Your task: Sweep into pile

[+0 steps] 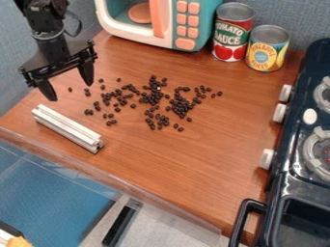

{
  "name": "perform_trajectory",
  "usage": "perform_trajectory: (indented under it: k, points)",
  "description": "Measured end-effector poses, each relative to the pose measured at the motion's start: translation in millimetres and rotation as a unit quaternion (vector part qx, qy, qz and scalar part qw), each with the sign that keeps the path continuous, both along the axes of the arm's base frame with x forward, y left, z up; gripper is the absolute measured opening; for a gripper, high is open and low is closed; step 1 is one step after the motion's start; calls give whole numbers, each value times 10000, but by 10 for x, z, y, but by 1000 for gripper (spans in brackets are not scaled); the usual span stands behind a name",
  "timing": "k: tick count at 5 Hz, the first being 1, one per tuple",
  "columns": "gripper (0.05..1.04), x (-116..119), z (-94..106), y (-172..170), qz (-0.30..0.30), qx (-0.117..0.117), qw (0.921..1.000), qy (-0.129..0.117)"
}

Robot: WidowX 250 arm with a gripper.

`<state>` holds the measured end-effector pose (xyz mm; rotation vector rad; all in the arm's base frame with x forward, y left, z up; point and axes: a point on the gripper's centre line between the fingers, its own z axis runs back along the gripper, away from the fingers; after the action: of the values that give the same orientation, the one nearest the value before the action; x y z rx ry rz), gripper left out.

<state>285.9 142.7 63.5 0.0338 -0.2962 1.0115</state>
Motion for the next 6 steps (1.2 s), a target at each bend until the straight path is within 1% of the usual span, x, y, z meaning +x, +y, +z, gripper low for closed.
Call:
perform_trajectory:
  k: [1, 2, 3, 4, 5, 6]
  points:
    - [998, -33, -106, -17, 65, -81, 9998, 152]
    - [998, -85, -141, 14, 565, -55, 9982, 170]
    - [998, -164, -239, 38, 1011, -37, 9944, 314]
    - [998, -227, -296, 42, 1355, -75, 9895, 503]
    - [998, -273, -388, 14, 1368, -97, 9885, 630]
    - [998, -291, -426, -56, 1320, -106, 9889, 672]
